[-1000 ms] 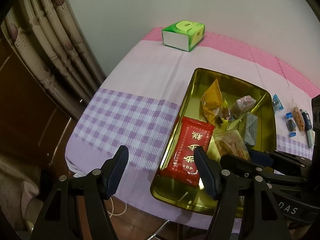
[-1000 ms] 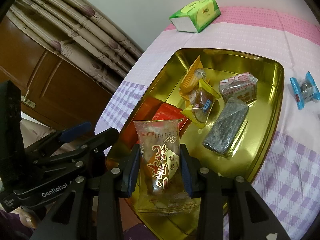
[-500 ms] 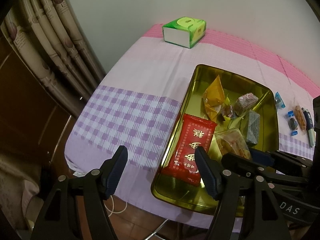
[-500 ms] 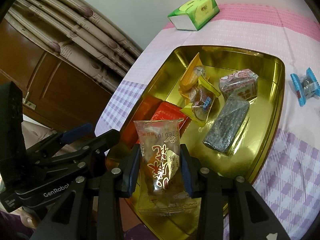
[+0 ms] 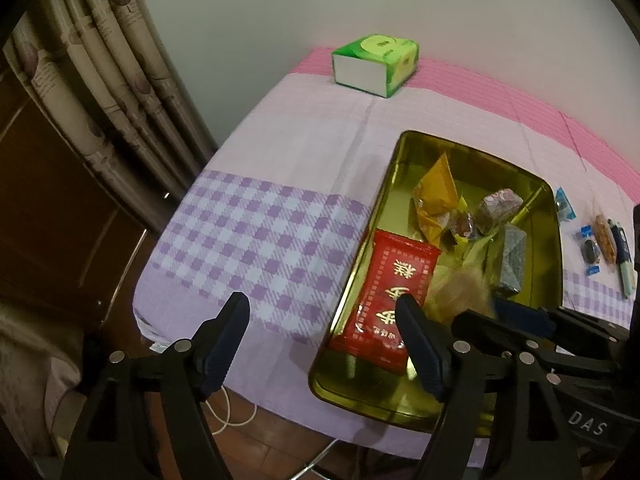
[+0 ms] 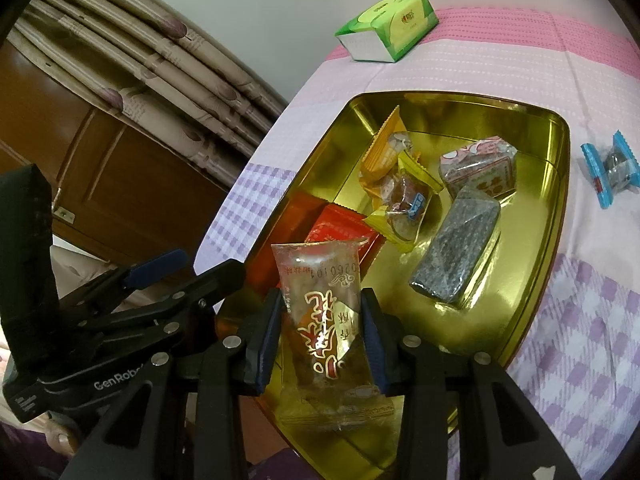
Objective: Organize snacks
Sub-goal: 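Carry the gold-print pastry bag into the gold tin and release it with the right gripper, then grasp the blue-wrapped round candy on the sheet with the left gripper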
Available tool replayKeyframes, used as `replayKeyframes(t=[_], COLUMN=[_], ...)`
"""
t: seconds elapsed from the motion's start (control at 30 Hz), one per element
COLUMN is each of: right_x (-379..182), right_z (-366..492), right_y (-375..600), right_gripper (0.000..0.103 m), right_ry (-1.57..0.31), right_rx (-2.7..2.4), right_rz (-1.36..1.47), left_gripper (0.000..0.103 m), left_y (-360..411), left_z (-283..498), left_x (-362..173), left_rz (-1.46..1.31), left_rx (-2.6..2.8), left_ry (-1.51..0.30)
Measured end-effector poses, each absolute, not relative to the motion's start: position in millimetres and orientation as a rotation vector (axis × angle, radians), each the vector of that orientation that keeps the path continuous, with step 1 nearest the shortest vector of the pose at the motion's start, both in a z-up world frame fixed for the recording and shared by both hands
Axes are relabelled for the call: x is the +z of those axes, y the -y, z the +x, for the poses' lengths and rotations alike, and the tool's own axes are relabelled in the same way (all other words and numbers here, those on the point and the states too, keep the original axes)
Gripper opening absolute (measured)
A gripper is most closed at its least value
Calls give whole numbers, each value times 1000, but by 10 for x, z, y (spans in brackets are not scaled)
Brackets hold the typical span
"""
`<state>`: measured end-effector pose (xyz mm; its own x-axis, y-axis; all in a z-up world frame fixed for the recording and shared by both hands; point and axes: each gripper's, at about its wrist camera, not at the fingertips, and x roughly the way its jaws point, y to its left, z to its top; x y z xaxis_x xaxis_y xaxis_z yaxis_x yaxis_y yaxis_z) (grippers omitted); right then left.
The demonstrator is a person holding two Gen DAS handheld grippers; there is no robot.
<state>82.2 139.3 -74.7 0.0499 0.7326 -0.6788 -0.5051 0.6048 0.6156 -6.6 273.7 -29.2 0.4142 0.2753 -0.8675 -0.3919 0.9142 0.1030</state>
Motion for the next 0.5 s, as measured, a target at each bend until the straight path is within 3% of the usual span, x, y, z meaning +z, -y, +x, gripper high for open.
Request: replayKeyframes(t=[0.5], right_x=[-468], right_z=[522], right_y=[-849], right_gripper=[48], right_ry=[-1043], right_rx=[922], right_rz=[185], left_gripper=[77], left_y=[-2755], left_z=[-76], left_x=[-247], left_rz=[-110], left_rx=[446], left_ry=[-1048])
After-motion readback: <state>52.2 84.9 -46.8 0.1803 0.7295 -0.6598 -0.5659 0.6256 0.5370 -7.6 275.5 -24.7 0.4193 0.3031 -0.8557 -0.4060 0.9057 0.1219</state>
